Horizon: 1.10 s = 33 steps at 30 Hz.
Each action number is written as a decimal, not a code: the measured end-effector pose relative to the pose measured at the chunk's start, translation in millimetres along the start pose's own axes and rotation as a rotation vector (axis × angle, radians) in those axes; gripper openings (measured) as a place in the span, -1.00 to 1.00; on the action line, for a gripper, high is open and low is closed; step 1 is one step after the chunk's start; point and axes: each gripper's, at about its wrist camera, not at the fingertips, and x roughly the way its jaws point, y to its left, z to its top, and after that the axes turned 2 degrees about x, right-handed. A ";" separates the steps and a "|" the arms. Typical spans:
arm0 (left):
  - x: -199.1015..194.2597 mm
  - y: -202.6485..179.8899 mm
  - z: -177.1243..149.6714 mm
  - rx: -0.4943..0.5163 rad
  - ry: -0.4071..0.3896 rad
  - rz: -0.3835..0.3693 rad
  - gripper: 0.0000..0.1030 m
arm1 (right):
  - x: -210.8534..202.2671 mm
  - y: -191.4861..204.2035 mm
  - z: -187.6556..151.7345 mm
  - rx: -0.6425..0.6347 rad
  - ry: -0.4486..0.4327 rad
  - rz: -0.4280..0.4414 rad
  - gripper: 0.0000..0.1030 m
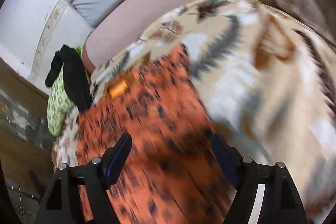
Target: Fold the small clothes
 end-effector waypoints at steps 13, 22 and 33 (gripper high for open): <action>-1.1 -2.4 -89.2 -0.042 0.187 -0.087 0.61 | -33.9 -66.7 -126.5 0.047 0.208 0.055 0.47; -10.4 4.4 -97.5 -0.075 0.180 -0.099 0.06 | -58.4 -53.0 -134.3 -0.004 0.109 -0.007 -0.03; -41.8 -0.8 -91.1 -0.043 0.088 -0.094 -0.78 | -48.0 -51.3 -127.7 -0.048 0.174 -0.036 -0.72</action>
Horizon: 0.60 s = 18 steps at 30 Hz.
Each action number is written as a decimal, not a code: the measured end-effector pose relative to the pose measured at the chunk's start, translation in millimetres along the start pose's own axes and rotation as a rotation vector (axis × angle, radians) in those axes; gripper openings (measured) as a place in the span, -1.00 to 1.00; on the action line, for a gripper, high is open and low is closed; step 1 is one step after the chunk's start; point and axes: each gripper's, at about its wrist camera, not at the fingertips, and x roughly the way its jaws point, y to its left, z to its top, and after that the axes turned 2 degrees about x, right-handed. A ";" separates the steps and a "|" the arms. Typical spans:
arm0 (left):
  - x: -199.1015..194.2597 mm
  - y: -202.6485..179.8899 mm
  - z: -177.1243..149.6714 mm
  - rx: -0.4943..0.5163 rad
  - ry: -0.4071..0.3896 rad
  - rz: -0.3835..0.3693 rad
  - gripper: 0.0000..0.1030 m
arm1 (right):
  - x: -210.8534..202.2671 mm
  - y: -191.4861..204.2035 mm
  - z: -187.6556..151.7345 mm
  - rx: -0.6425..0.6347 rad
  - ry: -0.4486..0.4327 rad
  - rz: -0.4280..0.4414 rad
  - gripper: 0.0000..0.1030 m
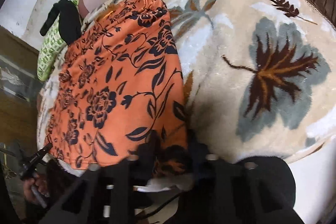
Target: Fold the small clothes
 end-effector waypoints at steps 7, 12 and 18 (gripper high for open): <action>2.7 -1.2 4.4 0.009 -0.010 0.012 -0.76 | -24.6 -4.8 11.8 0.047 -0.078 0.065 -0.52; 16.1 0.1 -4.2 -0.003 0.024 0.012 -0.75 | -3.3 0.7 10.9 -0.007 -0.043 0.022 0.31; 22.2 2.1 -5.5 -0.009 0.033 0.019 -0.75 | 23.6 3.5 14.3 -0.081 -0.050 -0.002 0.17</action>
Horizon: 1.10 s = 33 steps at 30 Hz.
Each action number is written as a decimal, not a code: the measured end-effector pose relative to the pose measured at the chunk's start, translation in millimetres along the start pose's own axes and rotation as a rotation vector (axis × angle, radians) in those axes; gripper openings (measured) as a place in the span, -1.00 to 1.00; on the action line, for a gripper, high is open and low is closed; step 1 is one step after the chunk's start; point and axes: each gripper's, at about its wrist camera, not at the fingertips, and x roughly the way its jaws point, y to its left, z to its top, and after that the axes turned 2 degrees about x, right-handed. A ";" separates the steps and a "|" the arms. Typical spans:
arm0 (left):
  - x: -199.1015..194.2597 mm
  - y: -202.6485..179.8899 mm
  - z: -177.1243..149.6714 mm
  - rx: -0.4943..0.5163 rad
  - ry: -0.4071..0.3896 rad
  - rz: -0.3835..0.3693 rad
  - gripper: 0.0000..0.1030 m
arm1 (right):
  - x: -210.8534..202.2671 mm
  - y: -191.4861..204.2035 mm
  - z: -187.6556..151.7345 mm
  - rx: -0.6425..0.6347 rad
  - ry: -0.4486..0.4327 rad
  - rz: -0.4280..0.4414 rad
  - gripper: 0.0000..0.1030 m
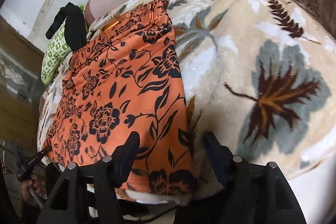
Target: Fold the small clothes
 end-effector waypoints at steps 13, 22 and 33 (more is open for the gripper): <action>0.3 3.8 -1.4 -0.007 0.009 -0.001 -0.73 | 13.7 4.0 11.7 -0.034 0.076 0.006 0.01; 6.0 -4.2 2.5 0.027 0.012 -0.004 -0.73 | 13.4 -35.0 -7.2 0.197 0.158 0.299 -0.37; 2.0 12.0 0.3 -0.067 -0.025 -0.072 -0.77 | 1.3 -44.7 -8.2 0.316 0.132 0.404 -0.73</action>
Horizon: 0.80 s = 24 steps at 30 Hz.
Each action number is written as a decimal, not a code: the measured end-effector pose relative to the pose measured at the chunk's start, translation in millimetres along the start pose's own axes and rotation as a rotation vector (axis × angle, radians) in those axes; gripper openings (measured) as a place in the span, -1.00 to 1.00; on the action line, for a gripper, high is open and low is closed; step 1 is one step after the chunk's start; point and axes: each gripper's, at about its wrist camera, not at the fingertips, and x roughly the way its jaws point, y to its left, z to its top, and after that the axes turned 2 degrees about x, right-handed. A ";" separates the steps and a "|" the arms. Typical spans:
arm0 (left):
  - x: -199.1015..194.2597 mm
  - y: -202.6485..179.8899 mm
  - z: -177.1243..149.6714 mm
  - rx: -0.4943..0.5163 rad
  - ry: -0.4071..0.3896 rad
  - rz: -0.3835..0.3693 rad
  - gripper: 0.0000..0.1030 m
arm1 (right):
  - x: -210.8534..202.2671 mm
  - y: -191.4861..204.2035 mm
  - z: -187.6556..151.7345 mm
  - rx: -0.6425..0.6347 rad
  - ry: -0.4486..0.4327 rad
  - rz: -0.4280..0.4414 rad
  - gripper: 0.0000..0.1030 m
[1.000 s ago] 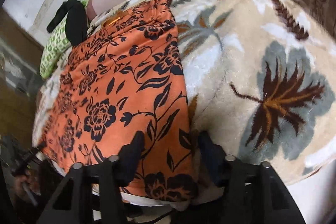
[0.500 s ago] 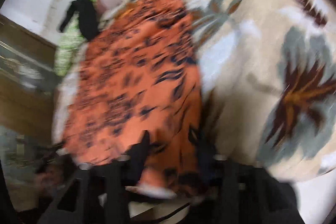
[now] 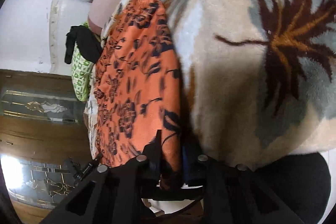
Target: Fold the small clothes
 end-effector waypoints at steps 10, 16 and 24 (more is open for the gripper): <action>-8.4 -4.4 15.8 -0.011 -0.012 -0.035 -0.77 | 9.6 9.9 11.5 -0.019 0.011 0.000 -0.77; -20.1 -24.1 93.6 0.026 -0.118 -0.149 -0.77 | 3.3 57.6 73.0 -0.064 -0.030 0.103 -0.78; 60.3 -42.9 282.5 -0.002 -0.232 -0.051 0.74 | 36.6 115.7 263.9 -0.050 -0.240 0.102 -0.40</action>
